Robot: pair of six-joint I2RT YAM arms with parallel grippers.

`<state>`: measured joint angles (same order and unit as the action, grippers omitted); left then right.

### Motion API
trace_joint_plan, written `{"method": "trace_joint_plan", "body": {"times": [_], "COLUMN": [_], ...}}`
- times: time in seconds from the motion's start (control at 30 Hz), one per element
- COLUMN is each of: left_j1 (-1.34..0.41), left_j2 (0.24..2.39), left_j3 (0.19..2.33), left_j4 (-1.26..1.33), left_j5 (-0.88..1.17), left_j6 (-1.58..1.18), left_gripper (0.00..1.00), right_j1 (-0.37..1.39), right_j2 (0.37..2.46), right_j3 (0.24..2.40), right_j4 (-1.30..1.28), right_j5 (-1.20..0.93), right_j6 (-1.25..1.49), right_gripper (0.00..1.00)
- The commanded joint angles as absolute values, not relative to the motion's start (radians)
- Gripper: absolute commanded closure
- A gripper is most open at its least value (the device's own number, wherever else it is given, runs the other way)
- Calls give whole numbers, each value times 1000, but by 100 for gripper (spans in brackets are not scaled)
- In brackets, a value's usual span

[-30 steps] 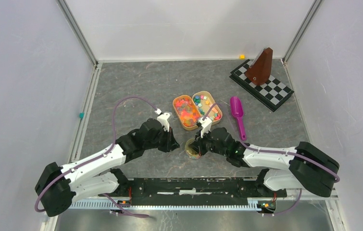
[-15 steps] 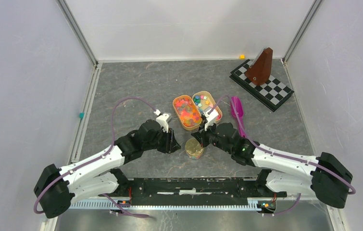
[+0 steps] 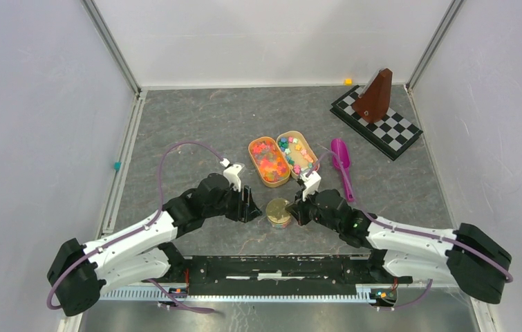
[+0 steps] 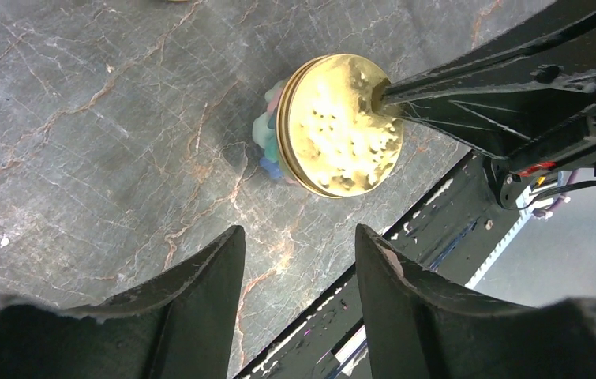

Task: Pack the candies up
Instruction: Close the bottle lid on the packing bottle.

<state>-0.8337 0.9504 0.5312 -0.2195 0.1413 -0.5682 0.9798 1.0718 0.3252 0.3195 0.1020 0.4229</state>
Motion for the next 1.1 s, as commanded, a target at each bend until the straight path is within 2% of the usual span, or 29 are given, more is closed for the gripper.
{"method": "trace_joint_plan", "body": {"times": [0.0,0.17,0.47,0.73,0.77,0.8,0.83,1.07], "left_j1": [-837,-838,-838,-839,-839,-842,-848,-1005], "left_j2": [935,938,936,955,955,958,962,967], "left_j3": [525,520,505,487,481,477,475,480], "left_j4": [-165,-161,-149,-108,-95,-84,-78,-74], "left_j5": [167,176,177,198,198,199,197,7], "left_j6": [-600,-603,-614,-608,-608,-606,-602,-570], "left_gripper": [38,35,33,25,22,14,1,0], "right_j1": [986,989,991,994,993,994,994,993], "right_j2": [966,905,1036,925,911,901,889,812], "right_j3": [427,413,177,334,358,376,400,483], "right_j4": [206,190,333,177,154,133,114,-13], "right_j5": [85,81,49,126,138,151,161,234], "right_j6": [403,418,519,428,416,406,394,317], "right_gripper": [100,100,100,100,98,94,89,55]}}
